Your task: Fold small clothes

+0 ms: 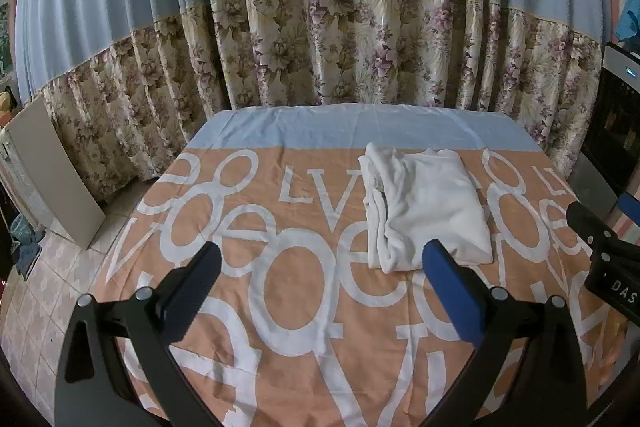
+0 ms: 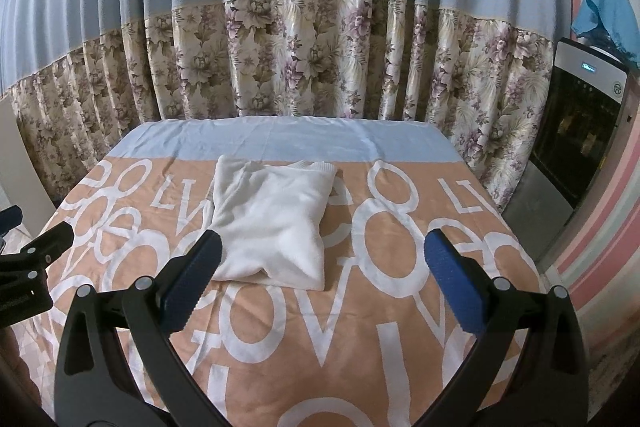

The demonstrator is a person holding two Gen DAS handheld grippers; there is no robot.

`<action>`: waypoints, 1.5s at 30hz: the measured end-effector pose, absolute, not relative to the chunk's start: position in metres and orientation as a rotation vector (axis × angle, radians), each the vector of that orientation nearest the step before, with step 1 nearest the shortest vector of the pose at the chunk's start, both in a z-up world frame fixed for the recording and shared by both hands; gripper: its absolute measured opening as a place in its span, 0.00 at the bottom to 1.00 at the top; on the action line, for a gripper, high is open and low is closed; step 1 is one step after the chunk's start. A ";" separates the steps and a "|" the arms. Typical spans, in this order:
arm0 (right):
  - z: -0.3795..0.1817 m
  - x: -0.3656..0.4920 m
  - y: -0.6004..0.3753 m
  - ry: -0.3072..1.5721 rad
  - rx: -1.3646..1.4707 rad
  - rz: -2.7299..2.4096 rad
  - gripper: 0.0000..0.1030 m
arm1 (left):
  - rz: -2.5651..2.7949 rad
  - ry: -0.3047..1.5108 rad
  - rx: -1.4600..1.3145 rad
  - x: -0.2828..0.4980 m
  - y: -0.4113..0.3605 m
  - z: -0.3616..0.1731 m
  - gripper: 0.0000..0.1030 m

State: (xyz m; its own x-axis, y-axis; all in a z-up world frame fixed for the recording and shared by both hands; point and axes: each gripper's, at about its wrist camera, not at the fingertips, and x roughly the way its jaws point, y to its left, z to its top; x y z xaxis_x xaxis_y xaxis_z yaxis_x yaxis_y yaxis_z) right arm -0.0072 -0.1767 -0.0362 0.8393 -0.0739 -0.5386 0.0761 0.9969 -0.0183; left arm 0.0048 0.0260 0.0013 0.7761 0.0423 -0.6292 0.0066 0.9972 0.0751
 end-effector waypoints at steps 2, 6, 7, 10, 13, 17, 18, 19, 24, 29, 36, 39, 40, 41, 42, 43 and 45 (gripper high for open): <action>-0.036 -0.007 -0.177 0.571 0.005 -0.077 0.97 | 0.026 0.683 0.079 0.005 0.025 0.001 0.98; -0.036 -0.007 -0.176 0.571 0.005 -0.077 0.97 | 0.023 0.685 0.075 0.006 0.025 0.002 0.98; -0.037 -0.007 -0.176 0.572 0.005 -0.077 0.97 | 0.026 0.685 0.078 0.006 0.025 0.002 0.98; -0.036 -0.007 -0.175 0.572 0.004 -0.078 0.97 | 0.026 0.686 0.081 0.006 0.025 0.001 0.98; -0.036 -0.008 -0.175 0.570 0.004 -0.079 0.97 | 0.025 0.686 0.076 0.006 0.025 0.002 0.98; -0.036 -0.007 -0.176 0.563 0.003 -0.082 0.97 | 0.025 0.682 0.079 0.007 0.025 0.001 0.98; -0.036 -0.007 -0.176 0.564 0.004 -0.081 0.97 | 0.026 0.681 0.080 0.007 0.025 0.001 0.98; -0.037 -0.006 -0.176 0.565 0.004 -0.080 0.97 | 0.028 0.680 0.080 0.007 0.025 0.000 0.98; -0.036 -0.006 -0.176 0.568 0.001 -0.081 0.97 | 0.025 0.682 0.081 0.007 0.026 0.000 0.98; -0.036 -0.006 -0.175 0.567 0.004 -0.080 0.97 | 0.027 0.682 0.080 0.007 0.024 0.001 0.98; -0.036 -0.006 -0.175 0.565 0.001 -0.083 0.97 | 0.028 0.685 0.080 0.007 0.024 0.001 0.98; -0.037 -0.005 -0.175 0.566 0.000 -0.081 0.97 | 0.028 0.690 0.076 0.007 0.025 -0.002 0.98; -0.036 -0.005 -0.174 0.568 0.001 -0.082 0.97 | 0.027 0.691 0.075 0.007 0.025 -0.003 0.98; -0.036 -0.005 -0.174 0.568 0.000 -0.082 0.97 | 0.027 0.689 0.075 0.007 0.025 -0.002 0.98; -0.036 -0.005 -0.174 0.569 0.000 -0.081 0.97 | 0.025 0.686 0.073 0.006 0.025 -0.002 0.98; -0.036 -0.005 -0.174 0.570 0.001 -0.080 0.97 | 0.025 0.687 0.075 0.007 0.025 -0.002 0.98; -0.037 -0.005 -0.176 0.572 0.001 -0.078 0.97 | 0.022 0.685 0.079 0.007 0.024 -0.003 0.98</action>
